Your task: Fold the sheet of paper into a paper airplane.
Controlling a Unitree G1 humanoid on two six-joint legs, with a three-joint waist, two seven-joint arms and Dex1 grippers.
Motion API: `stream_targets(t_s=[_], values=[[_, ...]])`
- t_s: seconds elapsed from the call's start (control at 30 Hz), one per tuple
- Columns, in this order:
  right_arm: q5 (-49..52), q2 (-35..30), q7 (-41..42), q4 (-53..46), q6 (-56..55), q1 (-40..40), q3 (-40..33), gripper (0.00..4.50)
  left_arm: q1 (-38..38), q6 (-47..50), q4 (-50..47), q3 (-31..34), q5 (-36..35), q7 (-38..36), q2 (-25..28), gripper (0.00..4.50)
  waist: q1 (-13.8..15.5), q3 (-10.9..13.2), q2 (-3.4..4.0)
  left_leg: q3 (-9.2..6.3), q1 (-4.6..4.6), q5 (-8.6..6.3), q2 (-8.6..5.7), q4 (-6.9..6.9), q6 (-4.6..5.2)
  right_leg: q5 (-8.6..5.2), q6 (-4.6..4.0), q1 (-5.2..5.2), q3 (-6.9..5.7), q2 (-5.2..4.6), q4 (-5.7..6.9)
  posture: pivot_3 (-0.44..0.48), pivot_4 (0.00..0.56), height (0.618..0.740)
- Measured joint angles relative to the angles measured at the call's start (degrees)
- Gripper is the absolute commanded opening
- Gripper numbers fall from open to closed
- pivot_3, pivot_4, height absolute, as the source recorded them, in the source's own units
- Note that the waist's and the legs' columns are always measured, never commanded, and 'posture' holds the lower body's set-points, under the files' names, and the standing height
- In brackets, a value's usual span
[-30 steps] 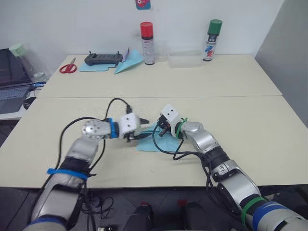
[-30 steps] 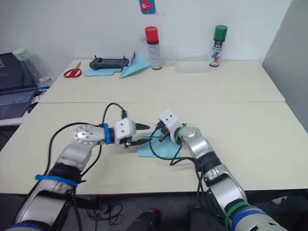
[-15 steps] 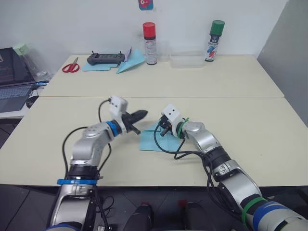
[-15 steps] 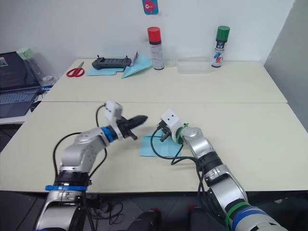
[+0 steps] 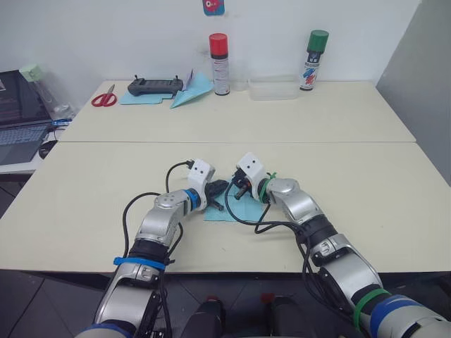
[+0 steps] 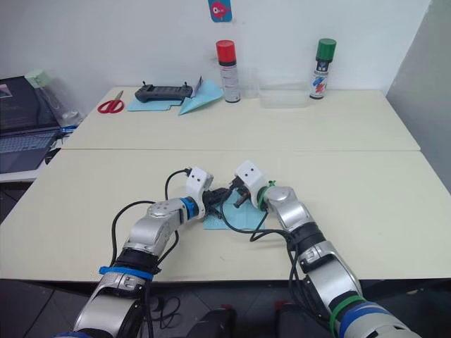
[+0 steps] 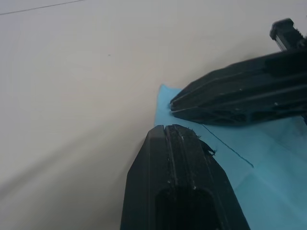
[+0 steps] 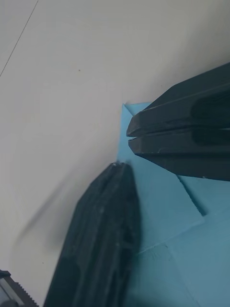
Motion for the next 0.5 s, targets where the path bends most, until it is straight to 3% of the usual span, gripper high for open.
stream_targets(t_s=[0.5], values=[[-0.2,0.4,0.2,2.7,-1.7,-1.0,-0.1,0.0,13.0,9.3,-20.1,0.9,-1.9,-2.6,9.4,0.02,-0.1,-0.1,0.08,0.05,0.24,-0.08,0.08,-0.06,-0.07,-0.04,-0.06,0.08,0.1,0.01,-0.01,0.0,0.15,0.74]])
